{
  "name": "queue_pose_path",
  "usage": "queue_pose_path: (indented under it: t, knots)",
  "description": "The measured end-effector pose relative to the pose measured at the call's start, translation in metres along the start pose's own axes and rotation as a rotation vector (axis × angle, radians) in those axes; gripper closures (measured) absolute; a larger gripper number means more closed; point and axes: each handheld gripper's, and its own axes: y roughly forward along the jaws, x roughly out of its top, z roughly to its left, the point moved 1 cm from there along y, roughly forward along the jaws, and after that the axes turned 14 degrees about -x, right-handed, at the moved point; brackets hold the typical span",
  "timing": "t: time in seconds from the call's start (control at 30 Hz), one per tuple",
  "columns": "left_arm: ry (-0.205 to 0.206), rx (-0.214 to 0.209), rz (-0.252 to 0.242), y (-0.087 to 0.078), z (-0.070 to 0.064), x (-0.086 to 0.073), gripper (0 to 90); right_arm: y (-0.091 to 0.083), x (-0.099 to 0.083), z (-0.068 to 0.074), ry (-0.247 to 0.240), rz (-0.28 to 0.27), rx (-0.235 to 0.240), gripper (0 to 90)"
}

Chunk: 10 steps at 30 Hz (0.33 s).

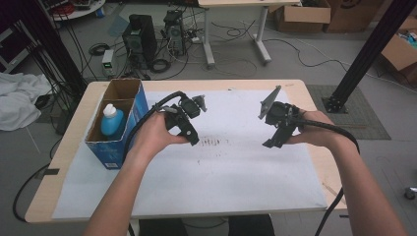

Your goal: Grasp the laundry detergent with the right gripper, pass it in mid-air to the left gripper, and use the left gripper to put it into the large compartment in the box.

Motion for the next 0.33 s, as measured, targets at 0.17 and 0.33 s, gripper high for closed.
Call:
queue_pose_path:
  t: [0.17, 0.33]
  knots:
    - [-0.005, 0.001, 0.008, 0.0006, 0.0005, 0.0000, 14.9, -0.0003, -0.0007, 0.0013, 0.003, 0.000, -0.001, 19.4]
    - [-0.019, -0.004, -0.004, -0.0007, 0.0025, -0.0022, 15.0, -0.0011, -0.0010, 0.0035, 0.001, 0.003, 0.003, 19.5]
